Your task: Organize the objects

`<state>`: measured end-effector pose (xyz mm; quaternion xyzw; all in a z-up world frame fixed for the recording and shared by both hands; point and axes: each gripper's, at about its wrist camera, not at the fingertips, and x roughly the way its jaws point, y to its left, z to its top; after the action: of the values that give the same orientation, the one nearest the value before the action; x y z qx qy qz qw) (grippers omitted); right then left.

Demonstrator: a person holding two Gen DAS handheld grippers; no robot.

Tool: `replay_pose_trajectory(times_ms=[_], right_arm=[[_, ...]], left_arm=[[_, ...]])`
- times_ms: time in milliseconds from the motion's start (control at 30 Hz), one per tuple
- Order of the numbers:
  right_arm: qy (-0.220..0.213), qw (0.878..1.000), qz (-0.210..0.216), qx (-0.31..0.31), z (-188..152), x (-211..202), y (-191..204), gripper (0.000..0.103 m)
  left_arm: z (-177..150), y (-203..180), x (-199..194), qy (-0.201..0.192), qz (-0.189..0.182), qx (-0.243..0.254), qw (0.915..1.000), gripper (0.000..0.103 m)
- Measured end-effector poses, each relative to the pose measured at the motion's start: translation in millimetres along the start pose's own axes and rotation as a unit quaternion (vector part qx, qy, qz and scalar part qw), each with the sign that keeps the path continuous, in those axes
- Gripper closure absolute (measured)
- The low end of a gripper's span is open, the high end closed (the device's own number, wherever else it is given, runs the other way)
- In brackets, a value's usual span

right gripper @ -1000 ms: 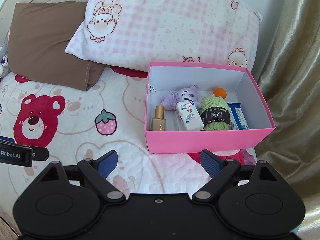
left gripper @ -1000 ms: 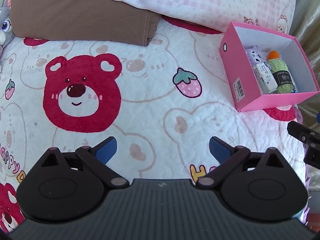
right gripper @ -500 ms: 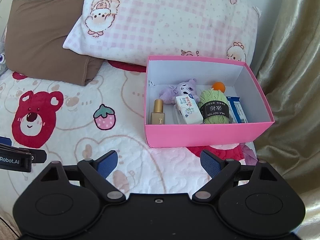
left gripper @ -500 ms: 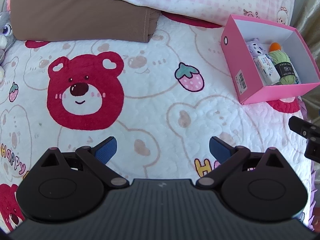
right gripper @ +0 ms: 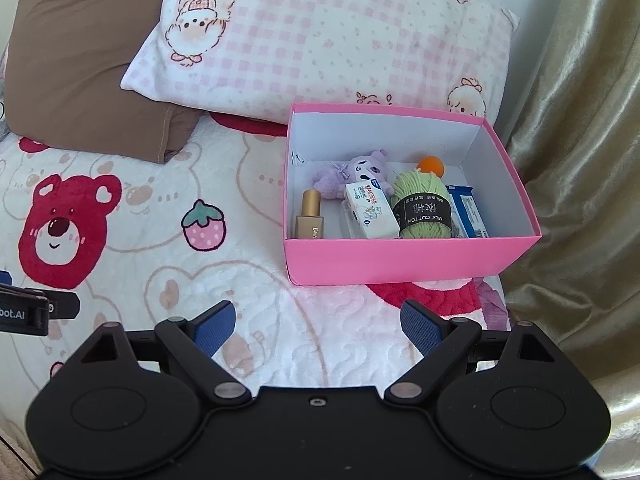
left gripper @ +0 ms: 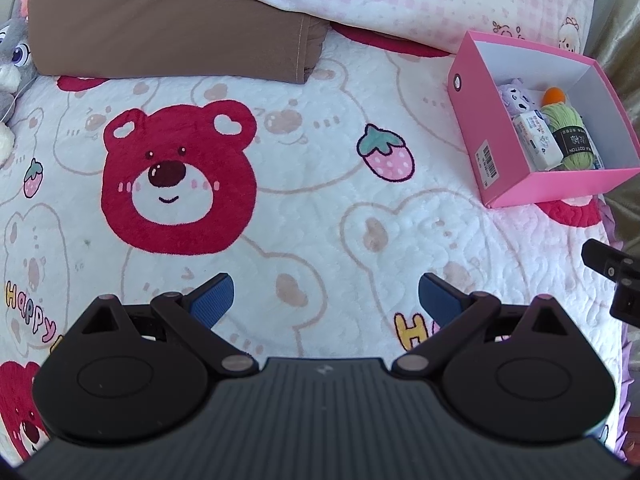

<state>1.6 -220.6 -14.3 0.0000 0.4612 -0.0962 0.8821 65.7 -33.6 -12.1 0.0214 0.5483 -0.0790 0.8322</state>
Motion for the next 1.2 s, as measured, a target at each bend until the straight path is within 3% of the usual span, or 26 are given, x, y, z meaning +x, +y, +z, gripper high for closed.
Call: replay_pose_trajectory(times_ms=[1200], right_arm=[[0.013, 1.000, -0.005, -0.016, -0.1, 3.2, 2.1, 0.011]], left_arm=[[-3.5, 1.8, -3.6, -0.003, 0.012, 0.010, 0.9999, 0.003]])
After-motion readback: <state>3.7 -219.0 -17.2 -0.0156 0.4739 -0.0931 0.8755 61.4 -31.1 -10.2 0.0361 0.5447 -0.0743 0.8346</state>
